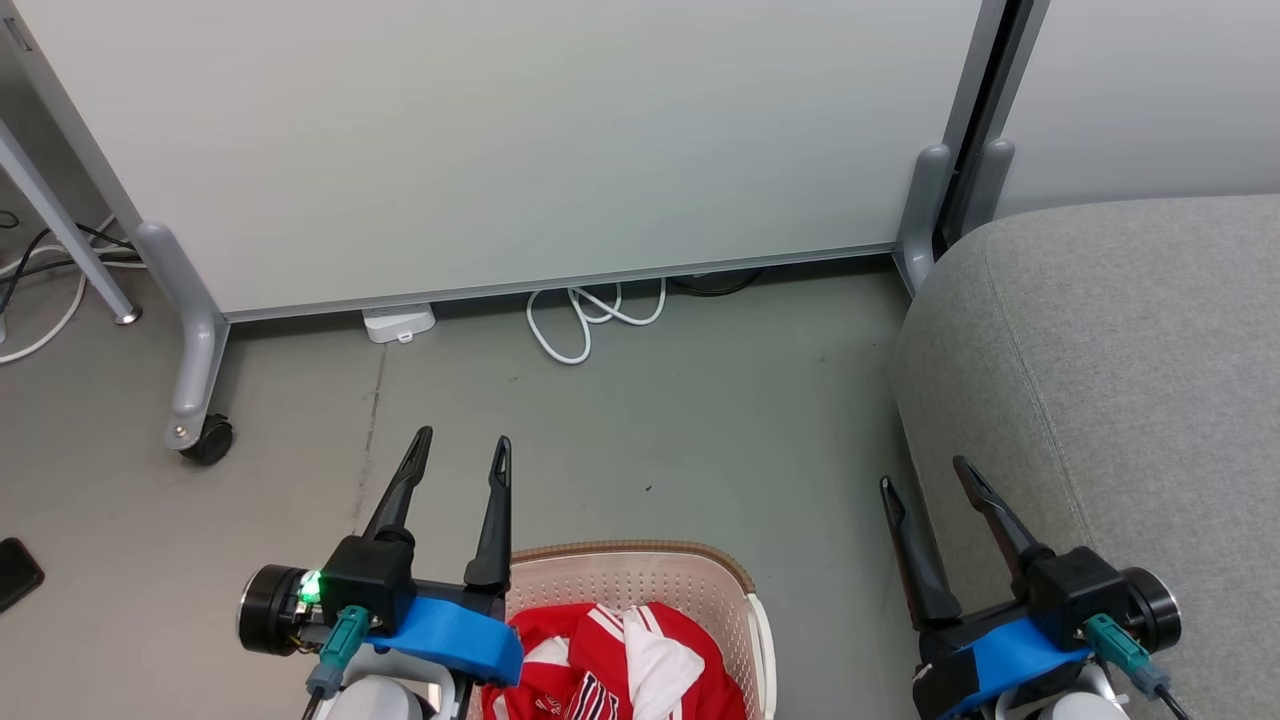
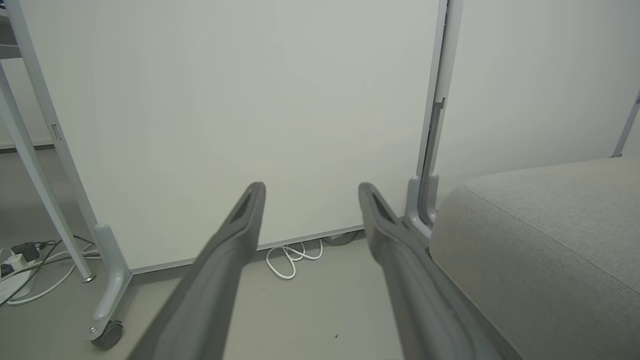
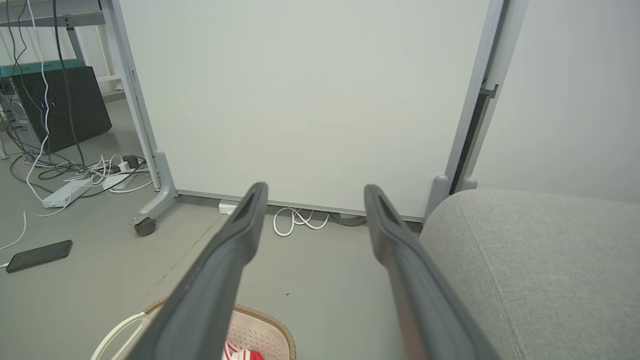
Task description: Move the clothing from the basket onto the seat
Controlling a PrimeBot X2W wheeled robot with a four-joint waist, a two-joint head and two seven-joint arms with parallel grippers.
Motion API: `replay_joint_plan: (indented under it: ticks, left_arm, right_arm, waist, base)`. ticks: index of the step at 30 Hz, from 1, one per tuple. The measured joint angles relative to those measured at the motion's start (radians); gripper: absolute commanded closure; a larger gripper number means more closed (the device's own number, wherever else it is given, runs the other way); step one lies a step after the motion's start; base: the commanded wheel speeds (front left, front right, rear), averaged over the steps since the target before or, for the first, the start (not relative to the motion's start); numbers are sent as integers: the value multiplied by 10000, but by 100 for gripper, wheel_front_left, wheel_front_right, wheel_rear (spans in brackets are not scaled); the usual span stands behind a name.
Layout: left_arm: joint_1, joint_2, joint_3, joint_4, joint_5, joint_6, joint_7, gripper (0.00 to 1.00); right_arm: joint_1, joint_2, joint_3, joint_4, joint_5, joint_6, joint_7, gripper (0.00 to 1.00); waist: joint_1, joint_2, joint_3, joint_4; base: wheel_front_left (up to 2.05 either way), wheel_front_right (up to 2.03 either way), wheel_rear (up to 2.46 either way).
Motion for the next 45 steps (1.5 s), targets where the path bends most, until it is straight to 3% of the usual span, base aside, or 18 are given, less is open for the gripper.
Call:
replay_joint_plan:
  ticks: [14,21,32,45]
  left_arm:
    - [-24,0,42,119,-75,-50,-2,0]
    - [-610,13,4,669,33,-449,-2,0]
    - [-2226,357,-928,3060,46,-763,-4,0]
    - [-4395,899,-3336,6454,-796,-805,-2,0]
  right_arm:
    - [-16,-2,-6,15,13,0,-2,0]
    - [-213,-4,-23,-136,2,0,-10,0]
    - [-1051,-12,-90,-568,-77,0,-12,0]
    - [-2740,-17,199,-1260,73,2,-13,0]
  waist:
    - [0,0,8,9]
    - [0,0,184,-90]
    - [0,0,1343,-654]
    - [2,0,3976,-1523]
  base:
    - [0,0,0]
    - [0,0,0]
    - [0,0,0]
    - [0,0,0]
